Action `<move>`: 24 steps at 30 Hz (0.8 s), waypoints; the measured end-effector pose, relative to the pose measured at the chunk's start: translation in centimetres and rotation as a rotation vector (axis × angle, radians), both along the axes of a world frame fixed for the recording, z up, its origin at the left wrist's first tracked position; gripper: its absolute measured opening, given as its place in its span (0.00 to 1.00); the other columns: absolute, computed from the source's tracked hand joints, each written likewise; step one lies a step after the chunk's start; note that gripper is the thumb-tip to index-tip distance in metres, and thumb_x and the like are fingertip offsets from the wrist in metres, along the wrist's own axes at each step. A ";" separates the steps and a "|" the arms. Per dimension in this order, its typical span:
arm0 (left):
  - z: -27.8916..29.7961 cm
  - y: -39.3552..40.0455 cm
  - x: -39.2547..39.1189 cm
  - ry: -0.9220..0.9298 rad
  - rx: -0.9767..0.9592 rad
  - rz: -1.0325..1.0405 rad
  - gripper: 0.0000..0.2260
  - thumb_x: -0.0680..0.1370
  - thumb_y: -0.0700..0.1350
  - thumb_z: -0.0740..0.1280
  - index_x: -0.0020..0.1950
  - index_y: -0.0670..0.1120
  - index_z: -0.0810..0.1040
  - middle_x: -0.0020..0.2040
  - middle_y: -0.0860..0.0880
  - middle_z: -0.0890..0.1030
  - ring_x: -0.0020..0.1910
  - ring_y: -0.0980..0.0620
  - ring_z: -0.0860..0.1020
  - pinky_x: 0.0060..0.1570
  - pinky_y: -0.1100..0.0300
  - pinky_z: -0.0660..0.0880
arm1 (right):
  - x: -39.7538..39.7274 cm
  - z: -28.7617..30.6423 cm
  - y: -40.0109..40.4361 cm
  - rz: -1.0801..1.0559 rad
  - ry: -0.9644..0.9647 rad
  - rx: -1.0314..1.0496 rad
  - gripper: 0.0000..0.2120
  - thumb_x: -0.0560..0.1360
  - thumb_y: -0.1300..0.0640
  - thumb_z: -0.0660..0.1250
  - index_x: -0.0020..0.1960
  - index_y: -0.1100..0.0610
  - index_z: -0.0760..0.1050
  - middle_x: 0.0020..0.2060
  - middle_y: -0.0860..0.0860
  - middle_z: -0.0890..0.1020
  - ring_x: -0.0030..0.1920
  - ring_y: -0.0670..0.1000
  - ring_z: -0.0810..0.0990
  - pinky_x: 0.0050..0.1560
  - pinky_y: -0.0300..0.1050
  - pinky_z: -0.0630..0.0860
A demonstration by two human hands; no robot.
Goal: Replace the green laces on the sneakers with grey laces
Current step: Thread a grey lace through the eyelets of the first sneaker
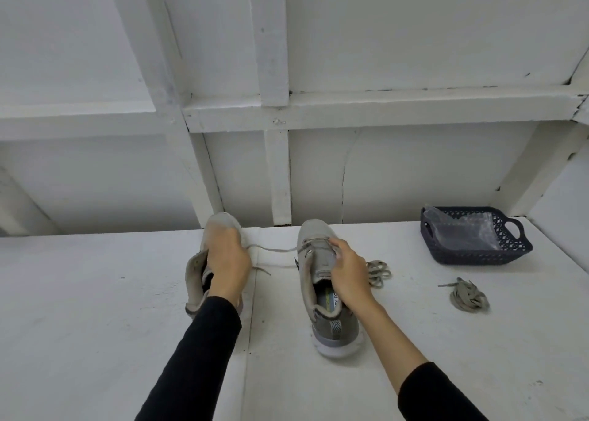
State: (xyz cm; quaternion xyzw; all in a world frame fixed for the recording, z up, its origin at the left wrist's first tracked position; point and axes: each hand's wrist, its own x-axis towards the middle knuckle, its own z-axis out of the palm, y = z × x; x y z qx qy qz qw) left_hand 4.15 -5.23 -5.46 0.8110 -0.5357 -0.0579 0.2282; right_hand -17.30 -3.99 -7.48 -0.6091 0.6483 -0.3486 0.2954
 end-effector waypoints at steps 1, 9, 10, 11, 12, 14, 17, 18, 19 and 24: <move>-0.1 0.0 0.9 -0.013 0.003 0.019 0.10 0.75 0.31 0.63 0.55 0.32 0.75 0.61 0.36 0.65 0.56 0.34 0.70 0.47 0.49 0.72 | 0.1 0.1 -0.1 0.003 -0.002 -0.006 0.22 0.80 0.68 0.52 0.71 0.55 0.69 0.62 0.57 0.78 0.57 0.55 0.78 0.50 0.37 0.71; -1.8 0.7 3.1 -0.276 0.207 0.087 0.16 0.75 0.33 0.62 0.62 0.37 0.73 0.63 0.36 0.67 0.61 0.37 0.70 0.55 0.51 0.73 | -0.4 -0.8 -0.5 0.025 -0.052 0.034 0.18 0.82 0.64 0.52 0.69 0.57 0.72 0.64 0.55 0.77 0.61 0.52 0.75 0.55 0.34 0.67; -1.7 0.9 2.4 -0.358 0.241 0.078 0.16 0.75 0.34 0.63 0.63 0.40 0.73 0.65 0.37 0.68 0.63 0.37 0.69 0.60 0.50 0.70 | -0.5 -0.9 -0.5 0.030 -0.051 0.028 0.18 0.82 0.64 0.53 0.68 0.58 0.72 0.65 0.55 0.76 0.63 0.52 0.74 0.58 0.35 0.67; -1.6 0.9 1.6 -0.421 0.236 0.046 0.17 0.75 0.36 0.64 0.63 0.43 0.73 0.66 0.39 0.69 0.65 0.38 0.67 0.64 0.49 0.67 | -0.6 -0.9 -0.5 0.035 -0.046 0.018 0.17 0.82 0.64 0.54 0.68 0.58 0.72 0.65 0.55 0.76 0.65 0.53 0.73 0.61 0.37 0.66; -1.7 0.7 0.8 -0.435 0.193 -0.023 0.17 0.75 0.37 0.64 0.63 0.45 0.74 0.67 0.41 0.70 0.66 0.39 0.66 0.65 0.49 0.64 | -0.7 -1.0 -0.4 0.039 -0.037 0.006 0.17 0.81 0.65 0.55 0.68 0.59 0.72 0.65 0.56 0.76 0.66 0.53 0.73 0.62 0.37 0.65; -2.3 -0.1 -0.8 -0.268 0.099 -0.228 0.15 0.79 0.38 0.61 0.64 0.47 0.76 0.66 0.44 0.73 0.65 0.43 0.69 0.62 0.52 0.66 | -0.8 -1.0 -0.5 0.039 -0.019 -0.004 0.17 0.81 0.65 0.56 0.67 0.58 0.73 0.63 0.57 0.76 0.65 0.54 0.73 0.63 0.38 0.64; -3.4 -0.7 -2.9 0.025 0.131 -0.286 0.14 0.82 0.42 0.59 0.66 0.44 0.74 0.65 0.44 0.72 0.62 0.44 0.72 0.56 0.51 0.72 | -1.1 -1.3 -0.5 0.030 0.014 -0.009 0.17 0.81 0.65 0.56 0.67 0.57 0.73 0.62 0.57 0.75 0.64 0.55 0.72 0.63 0.40 0.65; -4.0 -0.6 -3.2 0.065 0.128 -0.221 0.14 0.82 0.42 0.60 0.67 0.42 0.72 0.66 0.42 0.70 0.63 0.43 0.70 0.55 0.51 0.71 | -1.3 -1.5 -0.4 0.024 0.025 -0.006 0.17 0.81 0.65 0.56 0.67 0.57 0.73 0.62 0.56 0.75 0.65 0.55 0.72 0.63 0.40 0.65; -4.5 -0.5 -3.3 0.102 0.118 -0.142 0.15 0.82 0.42 0.61 0.68 0.41 0.69 0.66 0.41 0.68 0.63 0.41 0.69 0.54 0.51 0.71 | -1.5 -1.6 -0.4 0.012 0.035 0.001 0.17 0.81 0.65 0.55 0.67 0.57 0.72 0.62 0.56 0.74 0.65 0.54 0.71 0.64 0.41 0.65; -6.7 0.3 -2.9 0.169 0.100 0.006 0.13 0.79 0.35 0.60 0.63 0.38 0.66 0.61 0.37 0.70 0.59 0.38 0.70 0.48 0.50 0.74 | -2.0 -2.0 -0.2 0.002 0.047 0.007 0.17 0.81 0.64 0.55 0.69 0.57 0.71 0.64 0.55 0.74 0.66 0.55 0.70 0.65 0.45 0.67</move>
